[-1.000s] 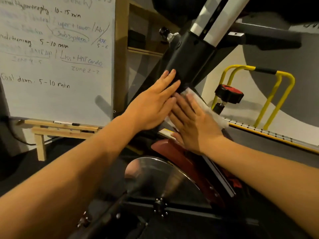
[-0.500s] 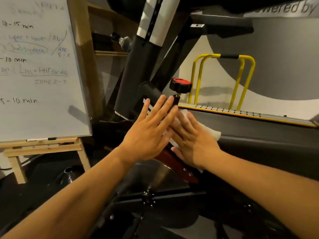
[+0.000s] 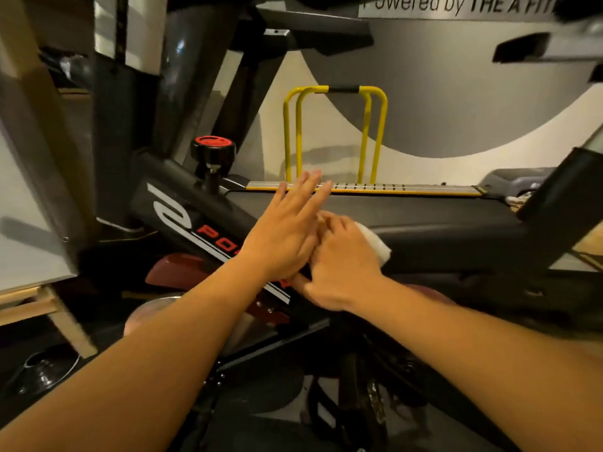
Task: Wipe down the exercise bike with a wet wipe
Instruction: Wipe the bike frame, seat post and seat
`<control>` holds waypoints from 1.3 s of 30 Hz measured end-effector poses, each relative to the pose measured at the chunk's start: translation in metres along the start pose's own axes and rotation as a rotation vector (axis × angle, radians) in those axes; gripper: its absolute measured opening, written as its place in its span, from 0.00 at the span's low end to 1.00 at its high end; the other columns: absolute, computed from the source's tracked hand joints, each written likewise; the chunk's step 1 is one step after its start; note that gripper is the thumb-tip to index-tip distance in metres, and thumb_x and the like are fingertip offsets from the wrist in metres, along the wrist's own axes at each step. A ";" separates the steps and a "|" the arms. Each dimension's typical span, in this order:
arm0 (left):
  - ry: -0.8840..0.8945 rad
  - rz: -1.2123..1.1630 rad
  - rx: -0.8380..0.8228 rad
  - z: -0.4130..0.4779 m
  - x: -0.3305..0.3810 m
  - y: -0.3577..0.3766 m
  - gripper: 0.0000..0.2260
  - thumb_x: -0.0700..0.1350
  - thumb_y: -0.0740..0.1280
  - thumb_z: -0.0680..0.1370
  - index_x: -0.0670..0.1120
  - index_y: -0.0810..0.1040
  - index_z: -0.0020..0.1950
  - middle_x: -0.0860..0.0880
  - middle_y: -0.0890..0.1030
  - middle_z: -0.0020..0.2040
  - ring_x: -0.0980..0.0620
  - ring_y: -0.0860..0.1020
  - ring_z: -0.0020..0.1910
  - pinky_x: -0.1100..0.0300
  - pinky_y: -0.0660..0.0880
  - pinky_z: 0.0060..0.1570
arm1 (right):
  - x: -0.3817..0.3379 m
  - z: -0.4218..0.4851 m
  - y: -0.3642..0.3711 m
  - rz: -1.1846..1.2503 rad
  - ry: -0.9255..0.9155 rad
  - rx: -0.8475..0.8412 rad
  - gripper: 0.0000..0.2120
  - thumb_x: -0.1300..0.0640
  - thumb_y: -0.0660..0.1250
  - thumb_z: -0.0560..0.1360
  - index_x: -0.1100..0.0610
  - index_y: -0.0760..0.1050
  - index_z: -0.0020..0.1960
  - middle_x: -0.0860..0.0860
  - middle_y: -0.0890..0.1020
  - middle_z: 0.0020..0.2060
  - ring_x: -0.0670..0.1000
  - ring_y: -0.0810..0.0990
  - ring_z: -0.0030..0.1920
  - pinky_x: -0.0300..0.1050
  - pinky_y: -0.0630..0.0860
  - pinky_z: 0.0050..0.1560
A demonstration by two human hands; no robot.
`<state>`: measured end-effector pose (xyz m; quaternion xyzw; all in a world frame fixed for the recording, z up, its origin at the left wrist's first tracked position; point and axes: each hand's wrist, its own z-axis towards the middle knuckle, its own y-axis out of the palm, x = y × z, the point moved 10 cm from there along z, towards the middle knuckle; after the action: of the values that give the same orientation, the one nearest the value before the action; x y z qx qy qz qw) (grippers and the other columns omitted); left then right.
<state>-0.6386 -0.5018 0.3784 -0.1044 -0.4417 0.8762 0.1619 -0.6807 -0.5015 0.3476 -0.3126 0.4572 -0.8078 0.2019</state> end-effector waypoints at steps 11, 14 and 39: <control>-0.145 0.143 -0.104 0.011 -0.016 0.029 0.29 0.63 0.38 0.80 0.55 0.35 0.79 0.50 0.37 0.80 0.51 0.34 0.78 0.45 0.38 0.77 | 0.186 -0.097 -0.039 -0.024 0.379 0.275 0.26 0.45 0.44 0.82 0.53 0.79 0.54 0.52 0.82 0.40 0.54 0.79 0.41 0.53 0.75 0.48; -0.147 0.141 -0.107 0.012 -0.016 0.031 0.29 0.63 0.38 0.80 0.55 0.36 0.79 0.50 0.37 0.80 0.51 0.34 0.78 0.45 0.37 0.77 | 0.141 -0.079 -0.016 -0.131 0.372 0.257 0.22 0.48 0.48 0.80 0.53 0.77 0.61 0.54 0.81 0.50 0.58 0.77 0.50 0.55 0.67 0.56; -0.268 0.033 -0.172 0.003 -0.011 0.026 0.37 0.69 0.28 0.75 0.64 0.62 0.76 0.47 0.83 0.56 0.42 0.79 0.55 0.50 0.71 0.51 | 0.076 -0.059 -0.009 -0.108 -0.048 0.255 0.24 0.49 0.57 0.80 0.57 0.67 0.73 0.56 0.73 0.68 0.58 0.72 0.67 0.56 0.67 0.66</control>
<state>-0.6350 -0.5227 0.3599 -0.0073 -0.5310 0.8437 0.0778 -0.7771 -0.5073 0.3573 -0.3278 0.3284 -0.8613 0.2073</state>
